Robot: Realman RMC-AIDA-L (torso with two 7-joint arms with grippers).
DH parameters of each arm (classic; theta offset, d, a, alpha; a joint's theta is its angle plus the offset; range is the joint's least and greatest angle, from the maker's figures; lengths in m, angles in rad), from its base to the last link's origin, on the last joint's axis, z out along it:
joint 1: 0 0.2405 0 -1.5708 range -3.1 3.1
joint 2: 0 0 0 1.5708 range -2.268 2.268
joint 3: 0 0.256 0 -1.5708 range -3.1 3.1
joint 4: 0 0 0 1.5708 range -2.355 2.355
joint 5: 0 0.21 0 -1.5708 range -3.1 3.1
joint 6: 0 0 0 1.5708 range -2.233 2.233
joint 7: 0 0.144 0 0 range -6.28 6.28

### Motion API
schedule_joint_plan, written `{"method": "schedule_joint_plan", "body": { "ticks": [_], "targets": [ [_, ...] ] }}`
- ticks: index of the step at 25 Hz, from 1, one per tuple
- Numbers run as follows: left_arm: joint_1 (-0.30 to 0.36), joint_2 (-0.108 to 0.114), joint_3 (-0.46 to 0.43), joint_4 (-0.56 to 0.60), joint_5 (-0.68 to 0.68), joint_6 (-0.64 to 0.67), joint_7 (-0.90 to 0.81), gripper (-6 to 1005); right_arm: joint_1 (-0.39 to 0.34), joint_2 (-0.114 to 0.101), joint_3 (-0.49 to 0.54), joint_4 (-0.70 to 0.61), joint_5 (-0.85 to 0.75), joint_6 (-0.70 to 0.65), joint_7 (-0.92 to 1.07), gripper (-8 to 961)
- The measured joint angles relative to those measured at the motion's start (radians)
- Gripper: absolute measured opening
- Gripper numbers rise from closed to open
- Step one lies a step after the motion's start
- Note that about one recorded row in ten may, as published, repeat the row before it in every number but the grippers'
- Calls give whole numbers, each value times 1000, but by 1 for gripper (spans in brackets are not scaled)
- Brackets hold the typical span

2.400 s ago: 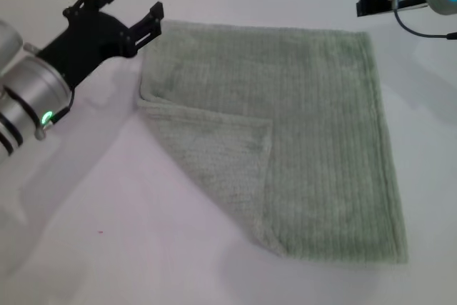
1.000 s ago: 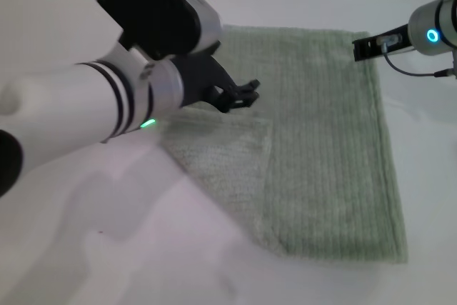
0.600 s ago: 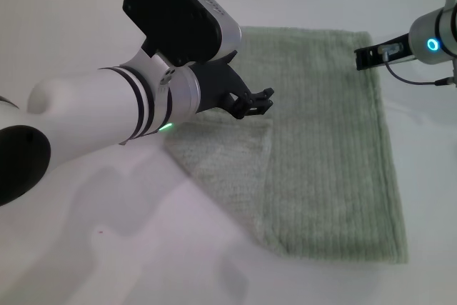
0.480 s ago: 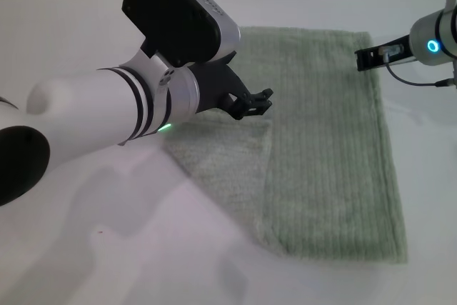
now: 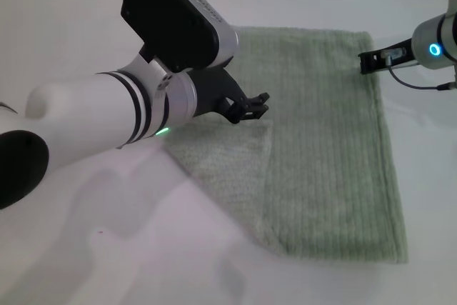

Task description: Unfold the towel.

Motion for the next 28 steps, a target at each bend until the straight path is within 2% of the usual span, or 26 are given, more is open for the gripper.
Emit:
{"method": "schedule_joint_plan", "body": {
  "ticks": [28],
  "targets": [
    [-18, -2, 38, 4, -3, -1, 48, 844, 2, -1, 0, -19, -13, -9, 3, -1]
  ]
}}
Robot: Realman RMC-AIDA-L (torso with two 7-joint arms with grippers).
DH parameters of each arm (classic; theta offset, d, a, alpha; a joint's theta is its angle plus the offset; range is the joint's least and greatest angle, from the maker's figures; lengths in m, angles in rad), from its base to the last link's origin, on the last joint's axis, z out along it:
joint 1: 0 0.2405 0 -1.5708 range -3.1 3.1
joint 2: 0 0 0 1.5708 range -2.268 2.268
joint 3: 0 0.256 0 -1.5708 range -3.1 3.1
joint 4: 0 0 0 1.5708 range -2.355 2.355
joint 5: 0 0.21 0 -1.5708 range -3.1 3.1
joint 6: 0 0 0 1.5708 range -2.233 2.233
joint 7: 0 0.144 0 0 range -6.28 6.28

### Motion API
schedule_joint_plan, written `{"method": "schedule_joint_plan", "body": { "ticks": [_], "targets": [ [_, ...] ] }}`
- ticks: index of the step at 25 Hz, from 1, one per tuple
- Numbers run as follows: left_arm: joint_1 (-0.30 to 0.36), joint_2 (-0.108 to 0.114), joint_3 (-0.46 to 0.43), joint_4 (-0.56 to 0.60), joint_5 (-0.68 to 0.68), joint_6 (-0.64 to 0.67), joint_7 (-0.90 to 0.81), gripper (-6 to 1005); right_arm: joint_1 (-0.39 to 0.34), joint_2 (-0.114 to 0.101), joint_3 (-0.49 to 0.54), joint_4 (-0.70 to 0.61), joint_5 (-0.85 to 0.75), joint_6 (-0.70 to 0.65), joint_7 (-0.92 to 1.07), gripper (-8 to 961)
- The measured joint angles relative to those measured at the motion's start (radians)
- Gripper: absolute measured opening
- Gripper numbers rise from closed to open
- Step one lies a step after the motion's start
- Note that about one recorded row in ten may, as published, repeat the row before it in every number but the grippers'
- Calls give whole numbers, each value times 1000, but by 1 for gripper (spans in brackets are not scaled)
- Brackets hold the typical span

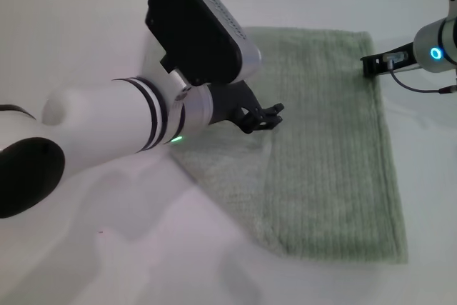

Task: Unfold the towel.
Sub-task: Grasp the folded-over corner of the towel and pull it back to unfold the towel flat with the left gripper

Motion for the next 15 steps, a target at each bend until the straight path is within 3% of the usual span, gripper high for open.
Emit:
{"method": "schedule_joint_plan", "body": {
  "ticks": [15],
  "targets": [
    [-28, -2, 43, 42, -23, -46, -7, 843, 0, 0, 1, 2, 0, 3, 0, -1]
  ]
}}
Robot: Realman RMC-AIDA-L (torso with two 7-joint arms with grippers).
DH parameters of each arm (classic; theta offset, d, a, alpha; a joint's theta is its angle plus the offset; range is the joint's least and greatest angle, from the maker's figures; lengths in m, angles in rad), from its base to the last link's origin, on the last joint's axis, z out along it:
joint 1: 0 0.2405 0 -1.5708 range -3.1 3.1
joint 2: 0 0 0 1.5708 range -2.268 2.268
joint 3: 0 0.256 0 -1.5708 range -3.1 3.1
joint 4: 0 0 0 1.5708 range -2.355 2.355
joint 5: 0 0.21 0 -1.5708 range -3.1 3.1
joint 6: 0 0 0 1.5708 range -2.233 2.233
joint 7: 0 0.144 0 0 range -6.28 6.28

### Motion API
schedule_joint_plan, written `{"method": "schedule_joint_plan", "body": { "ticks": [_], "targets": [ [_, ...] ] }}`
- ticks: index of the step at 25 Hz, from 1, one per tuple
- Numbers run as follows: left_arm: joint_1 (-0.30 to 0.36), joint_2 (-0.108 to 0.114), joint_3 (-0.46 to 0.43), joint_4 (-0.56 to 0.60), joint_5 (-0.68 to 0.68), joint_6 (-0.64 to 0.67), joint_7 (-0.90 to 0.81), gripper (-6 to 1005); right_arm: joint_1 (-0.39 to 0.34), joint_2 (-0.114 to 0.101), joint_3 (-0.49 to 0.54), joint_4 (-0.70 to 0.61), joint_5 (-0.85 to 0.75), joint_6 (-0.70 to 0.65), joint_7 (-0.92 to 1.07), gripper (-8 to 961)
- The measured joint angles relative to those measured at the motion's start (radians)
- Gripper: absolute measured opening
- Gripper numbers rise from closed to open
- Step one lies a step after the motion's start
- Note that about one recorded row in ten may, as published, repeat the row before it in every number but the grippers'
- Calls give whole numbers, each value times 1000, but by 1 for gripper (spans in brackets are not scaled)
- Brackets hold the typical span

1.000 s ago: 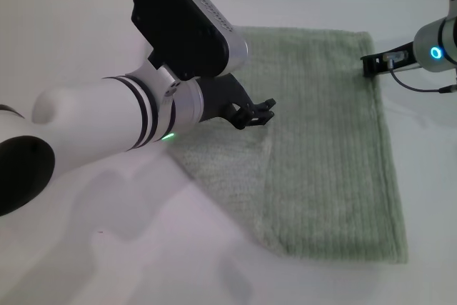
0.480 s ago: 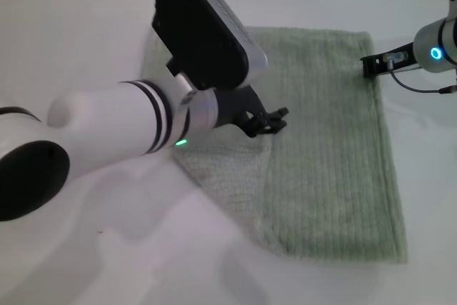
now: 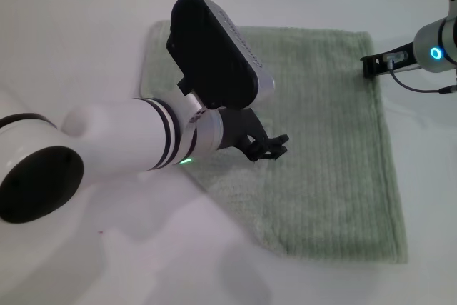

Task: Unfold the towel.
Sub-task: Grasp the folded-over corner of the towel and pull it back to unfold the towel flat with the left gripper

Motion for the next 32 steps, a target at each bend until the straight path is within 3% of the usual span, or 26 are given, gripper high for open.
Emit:
{"method": "schedule_joint_plan", "body": {
  "ticks": [9, 32],
  "targets": [
    [-65, -2, -16, 87, -65, 1, -2, 844, 1, 0, 0, 0, 0, -1, 2, -1],
    [-114, -4, -10, 170, -72, 31, -3, 844, 6, 0, -6, 2, -2, -2, 17, 0]
  ]
}}
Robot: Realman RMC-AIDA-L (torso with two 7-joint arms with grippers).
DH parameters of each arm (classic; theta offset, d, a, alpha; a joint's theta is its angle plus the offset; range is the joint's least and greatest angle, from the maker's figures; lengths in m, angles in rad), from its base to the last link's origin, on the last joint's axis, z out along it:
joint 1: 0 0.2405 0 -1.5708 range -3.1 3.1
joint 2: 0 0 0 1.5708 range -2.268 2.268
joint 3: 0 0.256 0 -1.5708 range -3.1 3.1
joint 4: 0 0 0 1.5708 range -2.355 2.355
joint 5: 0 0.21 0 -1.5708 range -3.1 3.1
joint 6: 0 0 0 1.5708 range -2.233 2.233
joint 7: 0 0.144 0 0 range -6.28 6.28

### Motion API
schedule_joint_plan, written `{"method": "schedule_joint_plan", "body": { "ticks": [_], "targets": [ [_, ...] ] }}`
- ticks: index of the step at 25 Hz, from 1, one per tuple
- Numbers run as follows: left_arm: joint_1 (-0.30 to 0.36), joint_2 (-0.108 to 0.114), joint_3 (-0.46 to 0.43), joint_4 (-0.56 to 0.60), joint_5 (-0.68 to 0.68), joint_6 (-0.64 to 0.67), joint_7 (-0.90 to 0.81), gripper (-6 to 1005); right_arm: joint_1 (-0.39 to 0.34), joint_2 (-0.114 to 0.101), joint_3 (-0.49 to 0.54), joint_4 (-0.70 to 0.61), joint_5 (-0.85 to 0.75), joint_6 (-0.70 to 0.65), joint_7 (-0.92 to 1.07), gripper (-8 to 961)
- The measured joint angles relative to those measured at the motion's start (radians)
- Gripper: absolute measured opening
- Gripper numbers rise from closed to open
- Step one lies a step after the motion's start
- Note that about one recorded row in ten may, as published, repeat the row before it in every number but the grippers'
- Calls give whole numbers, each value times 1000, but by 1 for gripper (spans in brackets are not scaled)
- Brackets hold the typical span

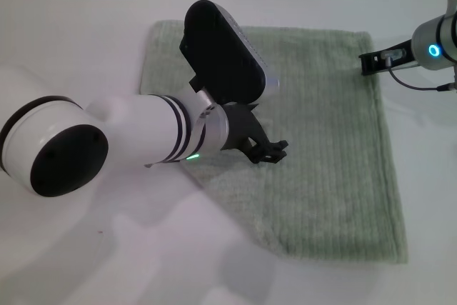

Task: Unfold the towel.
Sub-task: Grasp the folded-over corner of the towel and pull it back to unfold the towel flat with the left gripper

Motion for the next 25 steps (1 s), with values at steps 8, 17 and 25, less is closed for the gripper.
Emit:
{"method": "schedule_joint_plan", "body": {
  "ticks": [8, 17, 25],
  "targets": [
    [-12, -1, 4, 36, -1, 25, 0, 844, -4, 0, -2, -1, 0, 4, 0, -1],
    [-53, -2, 10, 92, -25, 48, -12, 844, -4, 3, -2, -1, 0, 5, 0, 0],
    [-75, -2, 14, 118, -41, 49, -12, 843, -4, 3, -1, -1, 0, 7, 0, -1]
  ]
}}
